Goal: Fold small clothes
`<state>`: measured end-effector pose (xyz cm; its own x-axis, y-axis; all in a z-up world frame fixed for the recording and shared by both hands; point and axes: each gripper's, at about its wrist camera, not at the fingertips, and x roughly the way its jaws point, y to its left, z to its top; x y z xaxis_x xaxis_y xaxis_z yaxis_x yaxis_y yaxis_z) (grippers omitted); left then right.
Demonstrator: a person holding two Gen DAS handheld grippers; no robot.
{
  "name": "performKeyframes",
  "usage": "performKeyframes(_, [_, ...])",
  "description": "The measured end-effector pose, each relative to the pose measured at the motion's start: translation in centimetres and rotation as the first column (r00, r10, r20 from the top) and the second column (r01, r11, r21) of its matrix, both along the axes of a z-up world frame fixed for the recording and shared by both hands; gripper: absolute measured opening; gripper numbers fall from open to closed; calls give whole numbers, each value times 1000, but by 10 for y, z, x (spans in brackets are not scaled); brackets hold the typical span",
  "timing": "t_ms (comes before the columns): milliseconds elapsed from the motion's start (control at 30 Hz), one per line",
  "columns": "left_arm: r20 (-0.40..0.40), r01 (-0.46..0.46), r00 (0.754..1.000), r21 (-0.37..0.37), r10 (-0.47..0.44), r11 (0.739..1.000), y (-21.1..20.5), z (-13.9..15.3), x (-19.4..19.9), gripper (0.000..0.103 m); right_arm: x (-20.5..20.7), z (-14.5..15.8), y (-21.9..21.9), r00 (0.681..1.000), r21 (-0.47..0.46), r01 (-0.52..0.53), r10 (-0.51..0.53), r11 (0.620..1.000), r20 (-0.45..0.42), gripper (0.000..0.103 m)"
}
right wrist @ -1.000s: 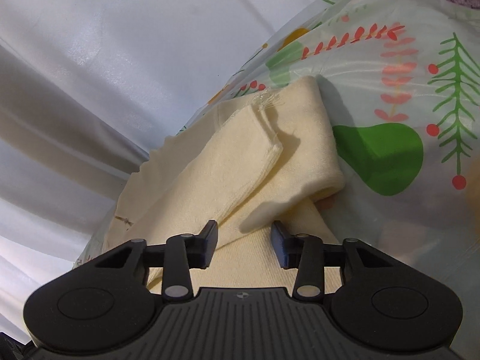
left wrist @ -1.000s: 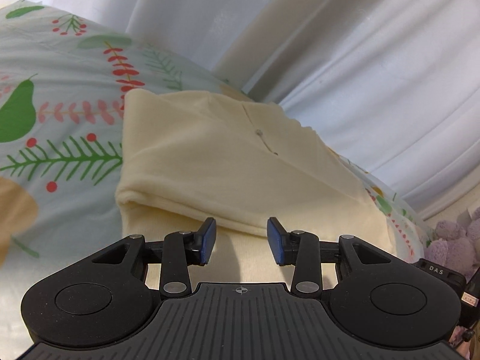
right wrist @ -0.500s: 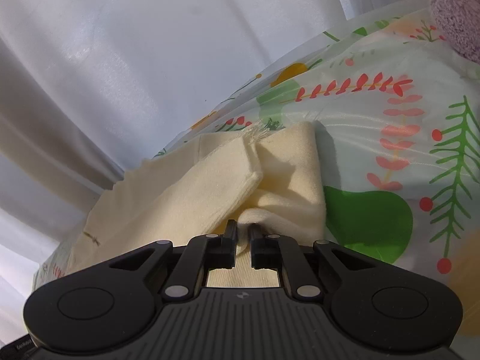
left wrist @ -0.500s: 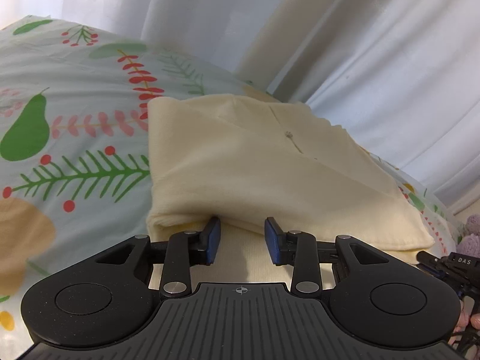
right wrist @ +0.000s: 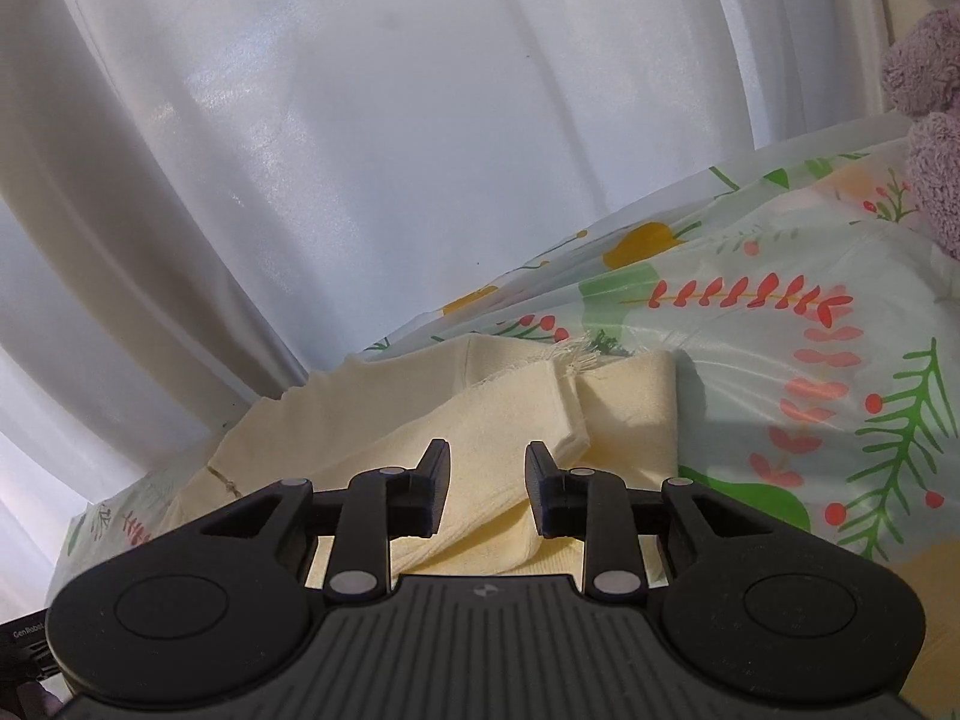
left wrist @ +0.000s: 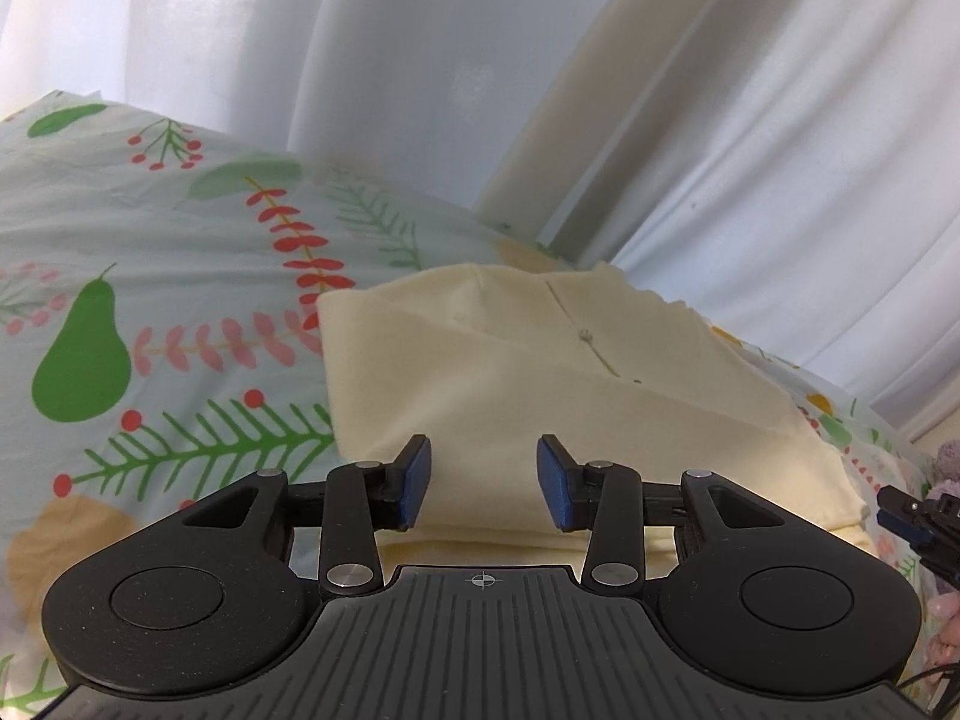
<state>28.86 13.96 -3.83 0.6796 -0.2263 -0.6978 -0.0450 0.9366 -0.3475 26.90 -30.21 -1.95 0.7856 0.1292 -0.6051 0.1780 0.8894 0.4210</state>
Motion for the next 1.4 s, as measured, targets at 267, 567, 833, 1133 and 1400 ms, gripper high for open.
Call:
performKeyframes(267, [-19, 8, 1000, 108, -6, 994, -7, -18, 13, 32, 19, -39, 8, 995, -201, -41, 21, 979, -99, 17])
performKeyframes(567, [5, 7, 1000, 183, -8, 983, -16, -23, 23, 34, 23, -42, 25, 996, -355, -70, 46, 932, -76, 16])
performKeyframes(833, [-19, 9, 1000, 271, -4, 963, -22, -16, 12, 64, 15, -33, 32, 990, -400, -128, 91, 907, -111, 26])
performKeyframes(1133, [-168, 64, 985, 161, -37, 985, -5, -5, -116, 75, -143, -19, 35, 928, -177, -349, 313, 920, -201, 44])
performKeyframes(1400, [-309, 73, 951, 182, -14, 981, 1, -3, -216, 75, -259, -18, 16, 918, -95, -279, 237, 956, -317, 42])
